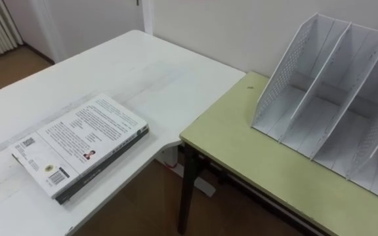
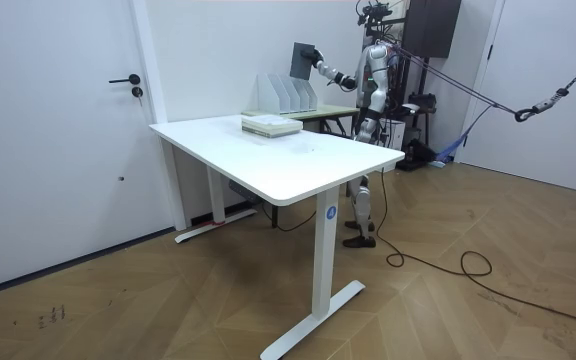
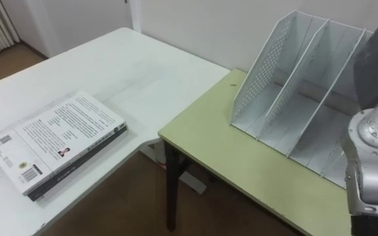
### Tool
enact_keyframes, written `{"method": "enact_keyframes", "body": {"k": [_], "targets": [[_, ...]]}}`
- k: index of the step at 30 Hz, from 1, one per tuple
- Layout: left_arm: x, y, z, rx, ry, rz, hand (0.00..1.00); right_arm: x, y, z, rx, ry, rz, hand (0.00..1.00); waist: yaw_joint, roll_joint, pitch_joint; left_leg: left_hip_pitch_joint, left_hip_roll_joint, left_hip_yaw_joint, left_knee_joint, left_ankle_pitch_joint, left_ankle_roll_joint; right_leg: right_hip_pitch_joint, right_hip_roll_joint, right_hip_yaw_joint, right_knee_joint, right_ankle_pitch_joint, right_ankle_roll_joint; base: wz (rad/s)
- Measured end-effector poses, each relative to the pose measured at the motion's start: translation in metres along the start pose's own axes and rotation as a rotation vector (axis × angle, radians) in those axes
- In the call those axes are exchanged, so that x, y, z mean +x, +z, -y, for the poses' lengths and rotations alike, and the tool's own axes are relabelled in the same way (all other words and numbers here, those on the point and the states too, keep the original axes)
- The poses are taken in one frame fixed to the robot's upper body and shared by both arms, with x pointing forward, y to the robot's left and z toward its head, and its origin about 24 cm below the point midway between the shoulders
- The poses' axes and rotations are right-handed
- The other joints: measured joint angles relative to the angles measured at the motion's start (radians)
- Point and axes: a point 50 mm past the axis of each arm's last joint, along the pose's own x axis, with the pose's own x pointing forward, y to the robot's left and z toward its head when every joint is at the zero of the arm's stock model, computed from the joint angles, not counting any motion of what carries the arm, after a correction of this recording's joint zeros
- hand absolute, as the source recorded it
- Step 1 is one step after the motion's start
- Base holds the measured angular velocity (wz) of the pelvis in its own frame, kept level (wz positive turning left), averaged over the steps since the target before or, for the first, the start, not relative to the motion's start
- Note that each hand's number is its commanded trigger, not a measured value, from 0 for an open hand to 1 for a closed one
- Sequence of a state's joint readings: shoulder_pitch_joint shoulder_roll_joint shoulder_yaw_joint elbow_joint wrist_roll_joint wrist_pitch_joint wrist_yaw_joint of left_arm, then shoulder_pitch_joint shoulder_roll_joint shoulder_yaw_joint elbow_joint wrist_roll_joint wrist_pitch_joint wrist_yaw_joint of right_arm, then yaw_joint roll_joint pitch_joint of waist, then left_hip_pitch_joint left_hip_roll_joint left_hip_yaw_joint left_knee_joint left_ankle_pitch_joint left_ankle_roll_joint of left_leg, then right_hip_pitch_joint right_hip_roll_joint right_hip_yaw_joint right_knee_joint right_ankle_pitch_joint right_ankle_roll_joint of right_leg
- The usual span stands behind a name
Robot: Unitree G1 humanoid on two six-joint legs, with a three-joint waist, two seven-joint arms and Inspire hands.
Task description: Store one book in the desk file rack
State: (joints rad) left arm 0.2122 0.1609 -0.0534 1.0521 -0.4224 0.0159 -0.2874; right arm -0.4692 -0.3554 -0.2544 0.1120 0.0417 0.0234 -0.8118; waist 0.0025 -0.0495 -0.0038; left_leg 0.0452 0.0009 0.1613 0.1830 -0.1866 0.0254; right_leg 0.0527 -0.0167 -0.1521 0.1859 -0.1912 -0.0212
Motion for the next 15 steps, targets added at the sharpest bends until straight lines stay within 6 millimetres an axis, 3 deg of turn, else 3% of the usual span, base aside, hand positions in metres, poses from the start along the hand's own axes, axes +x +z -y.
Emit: {"method": "enact_keyframes", "body": {"k": [11, 15], "targets": [[0.0001, 0.0009, 0.0002, 0.000, -0.001, 0.003, 0.00, 0.0008, -0.0002, 0.0018, 0.002, -0.020, -0.003, 1.00, 0.002, 0.000, 0.0000, 0.000, 0.000, 0.000, 0.000, 0.000, 0.000, 0.000, 0.000, 0.001, 0.000, 0.000, 0.000, 0.00], [0.0002, 0.0013, 0.0002, 0.000, 0.000, 0.004, 0.00, 0.0016, -0.0089, 0.0015, -0.003, -0.011, -0.049, 1.00, 0.003, -0.001, -0.0003, 0.000, 0.001, 0.000, 0.001, 0.000, 0.000, -0.001, 0.000, 0.000, 0.000, 0.000, 0.000, 0.00]]}}
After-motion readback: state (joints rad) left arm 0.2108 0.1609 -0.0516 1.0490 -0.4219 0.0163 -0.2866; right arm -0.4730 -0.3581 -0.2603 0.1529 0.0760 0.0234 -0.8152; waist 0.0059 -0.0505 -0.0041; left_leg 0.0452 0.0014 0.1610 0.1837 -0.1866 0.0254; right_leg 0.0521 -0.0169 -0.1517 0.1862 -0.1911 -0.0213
